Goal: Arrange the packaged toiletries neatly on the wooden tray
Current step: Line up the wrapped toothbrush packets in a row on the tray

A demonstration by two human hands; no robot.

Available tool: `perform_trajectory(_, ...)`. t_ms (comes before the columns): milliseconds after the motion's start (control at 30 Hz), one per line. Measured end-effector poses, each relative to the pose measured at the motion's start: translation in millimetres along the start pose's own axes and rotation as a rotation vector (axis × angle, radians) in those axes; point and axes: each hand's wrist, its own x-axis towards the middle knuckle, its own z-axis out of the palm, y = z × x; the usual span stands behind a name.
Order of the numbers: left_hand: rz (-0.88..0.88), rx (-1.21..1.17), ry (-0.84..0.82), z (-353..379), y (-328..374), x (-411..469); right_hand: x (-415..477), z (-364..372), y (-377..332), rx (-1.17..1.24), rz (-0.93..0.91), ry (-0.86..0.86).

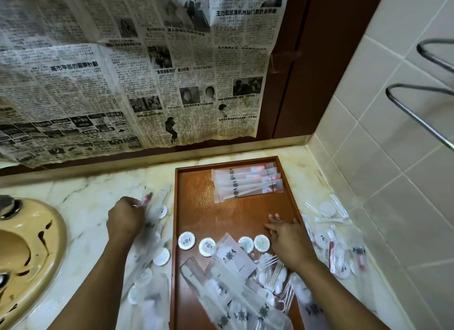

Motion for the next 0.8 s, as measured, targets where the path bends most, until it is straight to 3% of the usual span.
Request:
perform_trajectory(333,0.354,-0.134,0.133,-15,46,-39,-1,-10,-7,-0.059,0.000,-0.012)
perform_trajectory(467,0.658,-0.123,0.239,-8,64,-83,-3,-18,-16,-0.106,0.007,-0.061)
perform_trajectory(533,0.808,-0.037,0.310,2,70,-109,-7,-31,-28,0.050,0.060,-0.096)
perform_trajectory(700,1.143,0.098,0.492,27,74,-158,-36,-67,-78,0.934,0.251,-0.116)
perform_trajectory(800,1.224,0.089,0.528,37,75,-179,-58,-86,-101,1.041,0.189,-0.111)
